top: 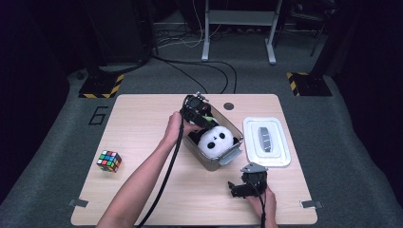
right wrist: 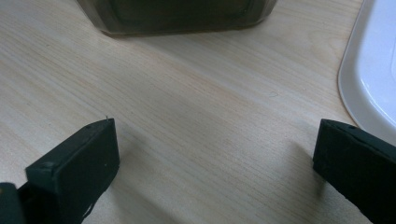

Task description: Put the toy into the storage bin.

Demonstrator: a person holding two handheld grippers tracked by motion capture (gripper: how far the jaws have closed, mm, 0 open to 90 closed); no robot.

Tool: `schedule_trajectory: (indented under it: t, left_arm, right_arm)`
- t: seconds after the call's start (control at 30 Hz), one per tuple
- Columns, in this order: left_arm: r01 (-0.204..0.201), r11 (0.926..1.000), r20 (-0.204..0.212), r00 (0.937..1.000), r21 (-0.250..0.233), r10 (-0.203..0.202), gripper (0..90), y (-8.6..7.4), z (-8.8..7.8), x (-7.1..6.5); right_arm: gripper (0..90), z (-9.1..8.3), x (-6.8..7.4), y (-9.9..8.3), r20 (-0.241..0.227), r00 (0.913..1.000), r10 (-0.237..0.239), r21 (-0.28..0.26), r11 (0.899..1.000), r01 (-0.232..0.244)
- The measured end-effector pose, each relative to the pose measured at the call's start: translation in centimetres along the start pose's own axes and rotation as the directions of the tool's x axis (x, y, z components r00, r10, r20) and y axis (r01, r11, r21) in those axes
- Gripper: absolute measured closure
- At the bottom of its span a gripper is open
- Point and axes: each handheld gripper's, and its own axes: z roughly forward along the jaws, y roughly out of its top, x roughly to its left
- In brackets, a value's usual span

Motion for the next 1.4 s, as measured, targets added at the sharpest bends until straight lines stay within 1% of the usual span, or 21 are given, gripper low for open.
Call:
schedule_trajectory:
  t: [0.03,0.13,0.17,0.2,0.23,0.27,0.33,0.37,0.5,0.53,0.6,0.73,0.8,0.83,0.93,0.97,1.03,1.1,1.2,1.3,1.4]
  left_arm:
    - [-0.003,0.9999,0.020,0.9998,-0.016,0.003,26.3,0.0,-0.4,-0.3]
    - [-0.025,0.9995,0.035,0.9991,-0.021,0.026,22.2,0.0,-0.9,-1.5]
    - [-0.040,0.9992,0.025,0.9989,-0.003,0.040,21.0,0.0,-0.7,-1.8]
    - [-0.053,0.9981,0.007,0.9986,0.032,0.053,19.4,0.0,-0.2,-2.3]
    - [-0.061,0.9963,0.002,0.9981,0.061,0.061,18.6,-0.1,0.3,-2.5]
    - [-0.070,0.9946,-0.011,0.9974,0.076,0.071,18.5,-0.3,0.8,-2.6]
    - [-0.063,0.9952,-0.018,0.9977,0.075,0.065,18.2,-0.5,1.2,-2.8]
    - [-0.067,0.9947,-0.034,0.9970,0.078,0.070,18.2,-0.6,1.4,-3.0]
    - [-0.095,0.9860,-0.094,0.9896,0.137,0.108,18.6,-0.8,2.8,-4.0]
    - [-0.106,0.9836,-0.107,0.9868,0.146,0.122,18.6,-0.9,3.2,-4.2]
    - [-0.114,0.9828,-0.120,0.9840,0.145,0.132,18.3,-0.8,3.2,-4.4]
    - [-0.073,0.9942,-0.070,0.9944,0.079,0.079,18.0,-1.1,2.1,-3.8]
    - [-0.069,0.9963,-0.052,0.9961,0.051,0.072,18.0,-1.2,1.3,-3.5]
    - [-0.064,0.9975,-0.031,0.9974,0.030,0.065,17.3,-1.4,0.7,-3.3]
    - [-0.056,0.9984,-0.028,0.9981,-0.013,0.055,15.2,-1.5,-0.6,-3.2]
    - [-0.054,0.9981,-0.018,0.9984,-0.030,0.053,15.2,-1.6,-1.3,-3.2]
    - [-0.054,0.9968,-0.030,0.9982,-0.058,0.053,14.8,-1.8,-2.4,-3.0]
    - [-0.054,0.9962,-0.023,0.9983,-0.069,0.053,14.3,-2.0,-3.3,-2.7]
    - [-0.053,0.9949,-0.045,0.9978,-0.086,0.049,12.8,-2.4,-5.0,-2.3]
    - [-0.056,0.9932,-0.067,0.9966,-0.102,0.049,12.0,-3.2,-6.6,-1.7]
    - [-0.045,0.9919,-0.087,0.9956,-0.119,0.034,10.2,-4.3,-8.0,-1.0]
  right_arm:
    - [0.0,0.0,0.0,0.0,0.000,1.0000,0.000,0.000,1.000,0.000]
    - [0.0,0.0,0.0,0.0,0.000,1.0000,0.000,0.000,1.000,0.000]
    - [0.0,0.0,0.0,0.0,-0.001,1.0000,-0.001,-0.001,1.000,0.001]
    - [0.0,0.0,0.0,0.0,0.000,1.0000,0.000,0.000,1.000,0.000]
    - [0.0,0.0,0.0,0.0,0.000,1.0000,-0.001,-0.001,1.000,0.001]
    - [0.0,0.0,0.0,0.0,0.000,1.0000,0.001,0.001,1.000,-0.001]
    - [0.0,0.0,0.0,0.0,0.000,1.0000,0.001,0.001,1.000,-0.001]
    - [0.0,0.0,0.0,0.0,-0.001,1.0000,0.001,0.001,1.000,-0.001]
    - [0.0,0.0,0.0,0.0,-0.001,1.0000,0.001,0.001,1.000,-0.001]
    - [0.0,0.0,0.0,0.0,-0.001,1.0000,0.001,0.001,1.000,-0.001]
    - [0.0,0.0,0.0,0.0,-0.001,1.0000,0.001,0.001,1.000,-0.001]
    - [0.0,0.0,0.0,0.0,-0.001,1.0000,0.001,0.001,1.000,-0.001]
    - [0.0,0.0,0.0,0.0,-0.001,1.0000,0.001,0.001,1.000,-0.001]
    - [0.0,0.0,0.0,0.0,-0.001,1.0000,0.001,0.001,1.000,-0.001]
    - [0.0,0.0,0.0,0.0,0.002,1.0000,0.001,-0.001,1.000,-0.001]
    - [0.0,0.0,0.0,0.0,0.002,1.0000,0.001,-0.002,1.000,-0.001]
    - [0.0,0.0,0.0,0.0,0.002,1.0000,0.001,-0.001,1.000,-0.001]
    - [0.0,0.0,0.0,0.0,0.002,1.0000,0.002,-0.001,1.000,-0.002]
    - [0.0,0.0,0.0,0.0,0.002,1.0000,0.001,-0.001,1.000,-0.001]
    - [0.0,0.0,0.0,0.0,0.000,1.0000,0.000,-0.001,1.000,0.000]
    - [0.0,0.0,0.0,0.0,0.000,1.0000,-0.004,0.000,1.000,0.004]
